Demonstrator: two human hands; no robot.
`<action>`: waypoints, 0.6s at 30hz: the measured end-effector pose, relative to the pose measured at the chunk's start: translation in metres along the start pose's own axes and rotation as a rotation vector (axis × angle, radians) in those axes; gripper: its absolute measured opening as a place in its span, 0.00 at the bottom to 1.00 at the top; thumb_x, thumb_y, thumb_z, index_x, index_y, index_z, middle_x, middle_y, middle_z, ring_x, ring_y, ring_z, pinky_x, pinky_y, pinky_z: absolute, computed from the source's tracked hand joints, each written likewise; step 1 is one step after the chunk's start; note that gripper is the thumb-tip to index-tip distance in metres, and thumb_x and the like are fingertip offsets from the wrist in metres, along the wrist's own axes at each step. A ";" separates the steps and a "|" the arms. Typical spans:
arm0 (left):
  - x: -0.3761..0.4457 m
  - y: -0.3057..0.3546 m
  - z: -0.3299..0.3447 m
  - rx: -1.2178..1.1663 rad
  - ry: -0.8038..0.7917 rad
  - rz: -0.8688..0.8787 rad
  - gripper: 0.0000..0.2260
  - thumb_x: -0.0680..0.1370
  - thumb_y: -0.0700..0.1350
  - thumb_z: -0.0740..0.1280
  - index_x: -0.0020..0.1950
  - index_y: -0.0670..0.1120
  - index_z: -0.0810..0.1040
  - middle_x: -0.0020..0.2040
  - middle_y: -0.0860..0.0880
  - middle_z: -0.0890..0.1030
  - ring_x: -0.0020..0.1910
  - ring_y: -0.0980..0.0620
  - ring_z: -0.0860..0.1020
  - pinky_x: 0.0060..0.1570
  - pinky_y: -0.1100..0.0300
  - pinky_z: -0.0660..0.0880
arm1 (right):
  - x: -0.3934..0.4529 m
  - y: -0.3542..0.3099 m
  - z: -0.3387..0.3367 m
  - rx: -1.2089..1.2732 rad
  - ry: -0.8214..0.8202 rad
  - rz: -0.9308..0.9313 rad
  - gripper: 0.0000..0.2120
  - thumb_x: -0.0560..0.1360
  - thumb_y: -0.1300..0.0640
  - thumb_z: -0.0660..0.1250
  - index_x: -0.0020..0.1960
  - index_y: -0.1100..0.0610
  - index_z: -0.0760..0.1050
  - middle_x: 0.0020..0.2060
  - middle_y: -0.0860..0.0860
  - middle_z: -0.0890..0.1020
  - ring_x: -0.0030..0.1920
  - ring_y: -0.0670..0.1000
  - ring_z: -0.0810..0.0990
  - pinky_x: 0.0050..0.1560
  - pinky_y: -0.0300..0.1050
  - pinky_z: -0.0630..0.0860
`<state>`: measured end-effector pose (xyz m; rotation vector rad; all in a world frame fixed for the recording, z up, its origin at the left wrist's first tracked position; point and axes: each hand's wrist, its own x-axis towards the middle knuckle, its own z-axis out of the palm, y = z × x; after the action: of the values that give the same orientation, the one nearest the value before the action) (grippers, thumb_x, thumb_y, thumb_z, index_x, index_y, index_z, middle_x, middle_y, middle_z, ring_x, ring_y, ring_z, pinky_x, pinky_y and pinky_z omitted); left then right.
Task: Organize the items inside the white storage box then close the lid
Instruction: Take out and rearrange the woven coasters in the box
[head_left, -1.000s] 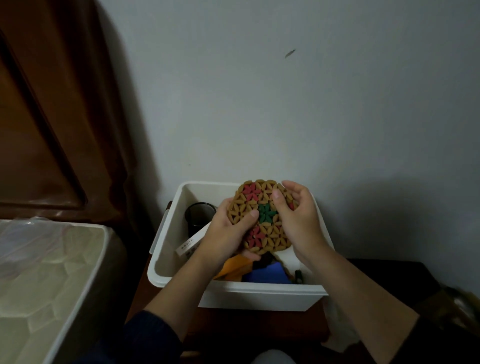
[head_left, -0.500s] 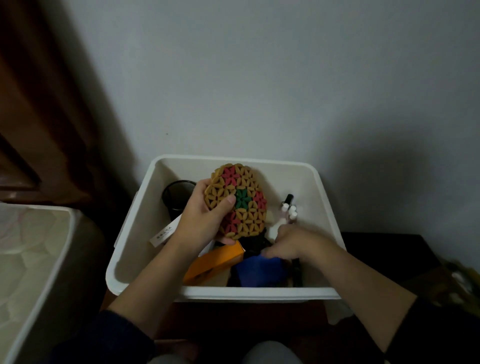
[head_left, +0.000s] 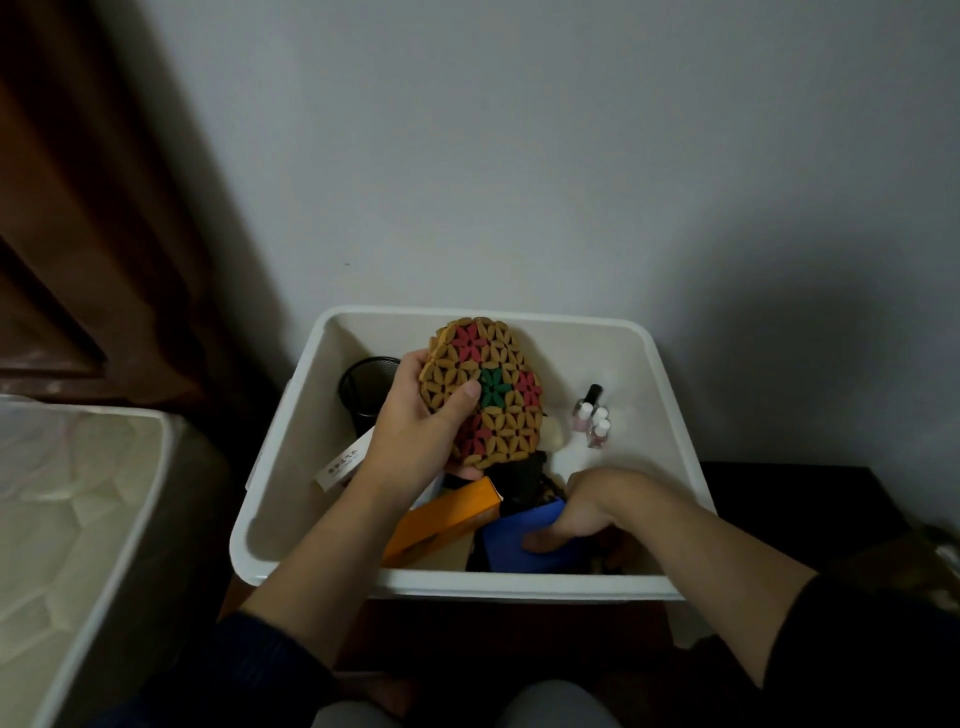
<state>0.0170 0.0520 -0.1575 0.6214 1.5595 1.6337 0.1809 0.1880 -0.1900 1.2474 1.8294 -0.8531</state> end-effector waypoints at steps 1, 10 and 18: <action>-0.001 0.001 0.000 -0.010 0.011 0.004 0.15 0.83 0.46 0.71 0.67 0.55 0.72 0.63 0.50 0.81 0.54 0.47 0.87 0.30 0.48 0.84 | -0.001 0.000 0.000 0.028 -0.005 0.007 0.47 0.68 0.38 0.82 0.76 0.60 0.66 0.63 0.59 0.79 0.54 0.58 0.85 0.59 0.57 0.84; -0.027 0.022 -0.022 -0.112 0.166 0.153 0.18 0.82 0.47 0.72 0.70 0.57 0.72 0.65 0.50 0.82 0.60 0.43 0.85 0.37 0.41 0.85 | -0.008 -0.007 0.005 0.163 -0.001 -0.046 0.52 0.67 0.40 0.83 0.80 0.60 0.62 0.74 0.61 0.72 0.66 0.61 0.79 0.64 0.59 0.81; -0.071 0.018 -0.062 -0.033 0.392 0.281 0.20 0.81 0.51 0.72 0.71 0.60 0.71 0.64 0.57 0.81 0.64 0.54 0.82 0.51 0.44 0.86 | -0.013 -0.002 0.006 0.328 -0.096 0.000 0.44 0.73 0.43 0.79 0.79 0.62 0.64 0.74 0.61 0.73 0.68 0.60 0.77 0.68 0.56 0.77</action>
<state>0.0057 -0.0407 -0.1357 0.5431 1.7768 2.0862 0.1834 0.1766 -0.1810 1.3783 1.6578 -1.2293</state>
